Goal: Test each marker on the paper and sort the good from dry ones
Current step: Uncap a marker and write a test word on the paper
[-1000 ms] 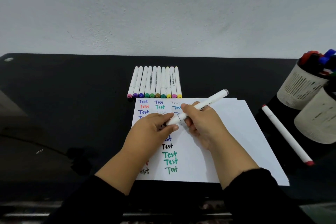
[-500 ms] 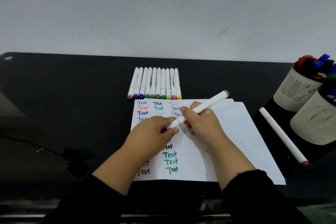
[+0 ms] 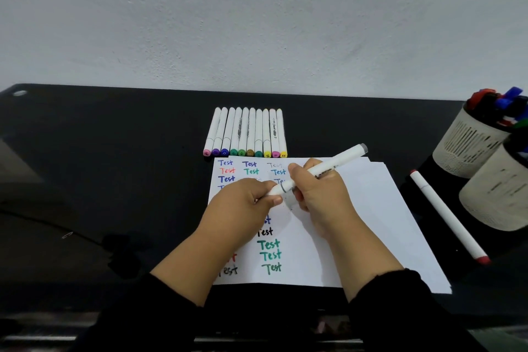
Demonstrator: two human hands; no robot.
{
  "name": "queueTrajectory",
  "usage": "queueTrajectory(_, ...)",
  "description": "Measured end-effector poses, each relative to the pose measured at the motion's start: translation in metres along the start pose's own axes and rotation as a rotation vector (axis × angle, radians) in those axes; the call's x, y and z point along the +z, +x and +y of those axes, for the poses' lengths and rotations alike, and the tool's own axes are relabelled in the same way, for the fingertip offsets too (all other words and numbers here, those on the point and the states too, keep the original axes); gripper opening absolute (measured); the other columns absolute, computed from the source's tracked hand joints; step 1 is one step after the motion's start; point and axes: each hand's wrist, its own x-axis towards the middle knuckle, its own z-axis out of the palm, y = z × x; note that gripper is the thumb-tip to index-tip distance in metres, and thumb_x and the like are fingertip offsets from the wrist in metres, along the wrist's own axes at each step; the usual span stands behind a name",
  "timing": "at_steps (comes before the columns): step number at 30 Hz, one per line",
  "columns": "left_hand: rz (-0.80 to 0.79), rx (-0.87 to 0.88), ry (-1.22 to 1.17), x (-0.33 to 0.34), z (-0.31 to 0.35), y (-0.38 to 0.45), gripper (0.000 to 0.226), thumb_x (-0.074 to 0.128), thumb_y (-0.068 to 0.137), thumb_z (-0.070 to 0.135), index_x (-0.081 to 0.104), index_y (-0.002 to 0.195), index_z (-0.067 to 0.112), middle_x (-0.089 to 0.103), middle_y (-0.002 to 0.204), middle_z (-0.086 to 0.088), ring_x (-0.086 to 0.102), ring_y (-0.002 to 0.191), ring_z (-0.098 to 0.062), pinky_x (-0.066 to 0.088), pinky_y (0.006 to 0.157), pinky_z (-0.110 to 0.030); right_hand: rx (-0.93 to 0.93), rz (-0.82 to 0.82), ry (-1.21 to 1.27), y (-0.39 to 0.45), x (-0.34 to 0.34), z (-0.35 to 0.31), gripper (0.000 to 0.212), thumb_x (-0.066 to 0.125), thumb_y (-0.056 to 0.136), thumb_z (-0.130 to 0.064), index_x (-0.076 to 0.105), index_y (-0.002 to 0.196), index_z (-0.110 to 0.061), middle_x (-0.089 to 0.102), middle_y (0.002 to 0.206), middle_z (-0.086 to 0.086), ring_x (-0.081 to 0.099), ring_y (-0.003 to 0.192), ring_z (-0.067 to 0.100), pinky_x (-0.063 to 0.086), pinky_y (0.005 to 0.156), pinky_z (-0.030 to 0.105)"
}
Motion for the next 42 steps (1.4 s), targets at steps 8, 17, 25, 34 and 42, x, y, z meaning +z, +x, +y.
queueTrajectory(8,0.148,0.014,-0.066,-0.002,-0.012,-0.003,0.036,0.056,0.091,0.034,0.058,0.126,0.027,0.056,0.124,0.013,0.045,0.107,0.001,0.033,0.094,-0.018,0.075,0.136,0.051,0.005,-0.016,-0.007,0.029,0.058,0.090,-0.015,0.045,0.065,-0.016,0.042,0.052,0.000,0.034,0.041,0.007,0.029,0.037,0.017)
queueTrajectory(17,0.130,0.024,-0.095,-0.001,-0.017,-0.004,0.039,0.058,0.089,0.037,0.056,0.128,0.029,0.057,0.125,0.015,0.044,0.107,0.004,0.029,0.094,-0.013,-0.056,0.026,-0.182,0.002,-0.027,-0.005,0.014,0.070,0.083,-0.028,0.065,0.079,-0.016,0.065,0.064,-0.002,0.050,0.057,0.007,0.039,0.055,0.023)
queueTrajectory(25,0.166,0.021,-0.163,0.001,-0.020,-0.002,0.039,0.059,0.089,0.035,0.057,0.127,0.029,0.056,0.122,0.016,0.041,0.101,0.008,0.027,0.077,0.002,-0.138,0.108,-0.335,0.006,-0.013,-0.004,0.035,0.059,0.089,-0.021,0.036,0.063,-0.015,0.050,0.058,0.003,0.043,0.039,-0.003,0.032,0.040,0.007)
queueTrajectory(34,0.168,0.028,-0.176,0.003,-0.022,-0.002,0.041,0.060,0.088,0.036,0.056,0.128,0.028,0.054,0.115,0.021,0.046,0.093,0.008,0.029,0.077,-0.002,-0.139,0.093,-0.391,0.007,-0.008,0.005,0.036,0.058,0.091,-0.020,0.036,0.063,-0.016,0.050,0.063,0.005,0.041,0.051,0.006,0.031,0.040,0.006)
queueTrajectory(42,0.171,0.044,-0.116,0.003,-0.023,-0.001,0.042,0.058,0.089,0.037,0.053,0.131,0.028,0.054,0.119,0.019,0.039,0.094,0.010,0.025,0.068,0.006,-0.177,0.074,-0.473,0.009,-0.002,0.009,0.034,0.061,0.090,-0.027,0.040,0.066,-0.017,0.056,0.065,0.005,0.047,0.051,0.006,0.034,0.042,0.009)
